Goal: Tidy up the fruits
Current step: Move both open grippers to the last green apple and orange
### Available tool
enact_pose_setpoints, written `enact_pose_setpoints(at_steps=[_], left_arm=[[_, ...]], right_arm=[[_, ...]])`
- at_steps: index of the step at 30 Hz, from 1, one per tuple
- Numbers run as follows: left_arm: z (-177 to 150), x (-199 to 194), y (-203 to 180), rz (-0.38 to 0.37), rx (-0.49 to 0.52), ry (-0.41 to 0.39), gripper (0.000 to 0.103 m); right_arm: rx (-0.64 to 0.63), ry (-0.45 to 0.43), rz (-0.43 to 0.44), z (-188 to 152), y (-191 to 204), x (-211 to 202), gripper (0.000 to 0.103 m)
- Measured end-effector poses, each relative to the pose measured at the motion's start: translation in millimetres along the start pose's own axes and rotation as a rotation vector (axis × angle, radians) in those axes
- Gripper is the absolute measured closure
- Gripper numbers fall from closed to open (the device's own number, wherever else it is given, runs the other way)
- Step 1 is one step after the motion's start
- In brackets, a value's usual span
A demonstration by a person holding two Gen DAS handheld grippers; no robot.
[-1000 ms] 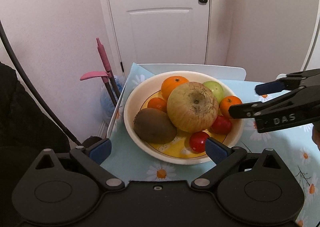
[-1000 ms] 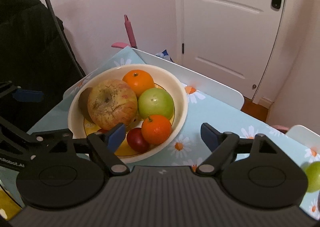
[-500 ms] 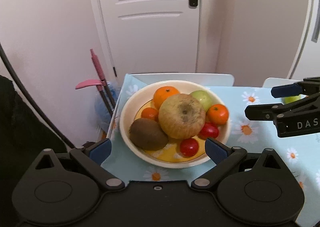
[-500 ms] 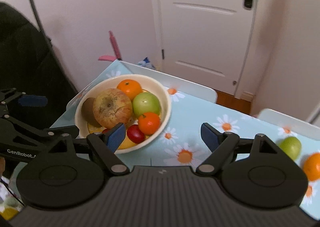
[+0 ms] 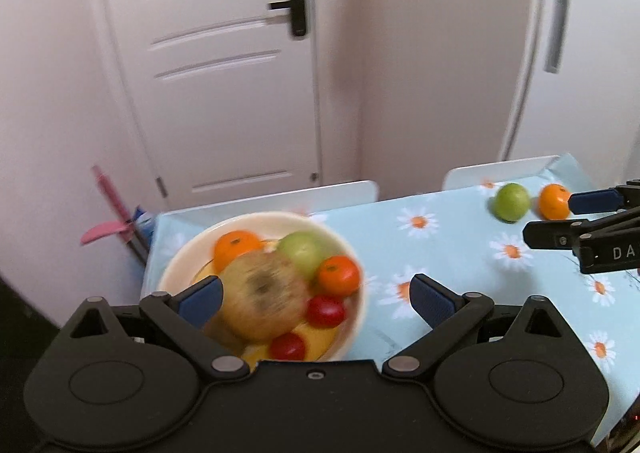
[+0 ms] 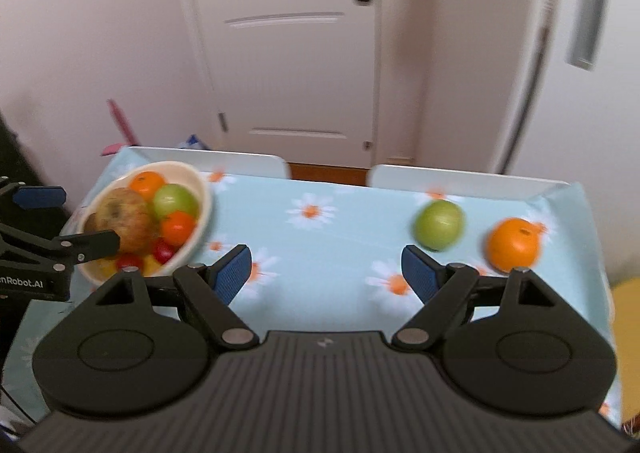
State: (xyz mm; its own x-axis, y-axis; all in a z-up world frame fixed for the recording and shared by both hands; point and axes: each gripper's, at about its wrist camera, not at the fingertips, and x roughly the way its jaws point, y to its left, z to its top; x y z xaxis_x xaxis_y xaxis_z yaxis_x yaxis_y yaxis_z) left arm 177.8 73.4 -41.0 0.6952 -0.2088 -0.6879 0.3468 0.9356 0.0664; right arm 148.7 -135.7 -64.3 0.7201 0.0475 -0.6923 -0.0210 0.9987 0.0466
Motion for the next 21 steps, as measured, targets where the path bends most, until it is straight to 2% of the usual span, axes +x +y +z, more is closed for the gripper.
enact_pose_setpoints(at_steps=[8, 21], left_arm=[[22.3, 29.0, -53.0, -0.067, 0.057, 0.016, 0.002], [59.3, 98.6, -157.4, -0.172, 0.160, 0.024, 0.002]], right_arm=[[0.078, -0.004, -0.039, -8.3, -71.1, -4.7, 0.006], [0.072, 0.027, -0.052, -15.0, -172.7, 27.4, 0.006]])
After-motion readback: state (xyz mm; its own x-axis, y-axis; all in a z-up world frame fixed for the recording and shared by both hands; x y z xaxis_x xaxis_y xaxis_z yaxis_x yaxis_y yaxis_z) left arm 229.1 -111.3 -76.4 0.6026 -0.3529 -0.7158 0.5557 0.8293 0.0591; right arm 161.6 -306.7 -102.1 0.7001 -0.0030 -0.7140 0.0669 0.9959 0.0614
